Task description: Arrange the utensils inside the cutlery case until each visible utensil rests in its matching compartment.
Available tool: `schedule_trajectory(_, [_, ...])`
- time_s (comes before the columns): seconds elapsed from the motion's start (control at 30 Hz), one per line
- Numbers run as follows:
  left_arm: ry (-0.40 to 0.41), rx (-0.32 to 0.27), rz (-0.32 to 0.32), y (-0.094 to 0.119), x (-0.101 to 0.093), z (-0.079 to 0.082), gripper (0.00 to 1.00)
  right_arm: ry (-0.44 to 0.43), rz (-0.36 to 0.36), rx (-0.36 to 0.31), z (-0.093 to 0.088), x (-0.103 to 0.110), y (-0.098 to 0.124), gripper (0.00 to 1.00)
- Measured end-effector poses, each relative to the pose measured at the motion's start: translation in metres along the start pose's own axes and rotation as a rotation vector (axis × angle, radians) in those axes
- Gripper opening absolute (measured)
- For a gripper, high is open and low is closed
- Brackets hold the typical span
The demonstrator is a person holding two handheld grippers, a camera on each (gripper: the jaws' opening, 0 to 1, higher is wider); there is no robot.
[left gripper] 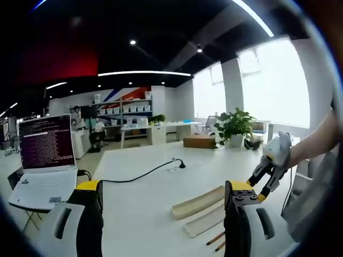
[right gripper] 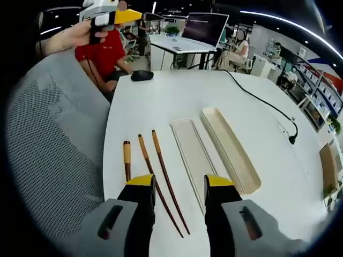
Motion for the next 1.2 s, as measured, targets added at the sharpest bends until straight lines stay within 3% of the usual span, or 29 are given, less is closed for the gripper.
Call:
schedule_trajectory(0.5, [-0.005, 0.001, 0.0, 0.0, 0.001, 0.0, 0.96, 0.084, 0.086, 0.096, -0.014, 0.006, -0.03, 0.25])
schedule_trajectory(1.2, [-0.006, 0.019, -0.009, -0.001, -0.001, -0.003, 0.93, 0.138, 0.17, 0.188, -0.032, 0.012, -0.06, 0.18])
Point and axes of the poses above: the point that each gripper's makers call its tool centre point, and the gripper's own axes: y roughly backward along the fingers, x roughly to its left, z roughly out of its top, the point moved 3 cm from there along y, roughly backward along the fingers, and after that the axes turned 5 degrees about -x, right-handed, at the moved point
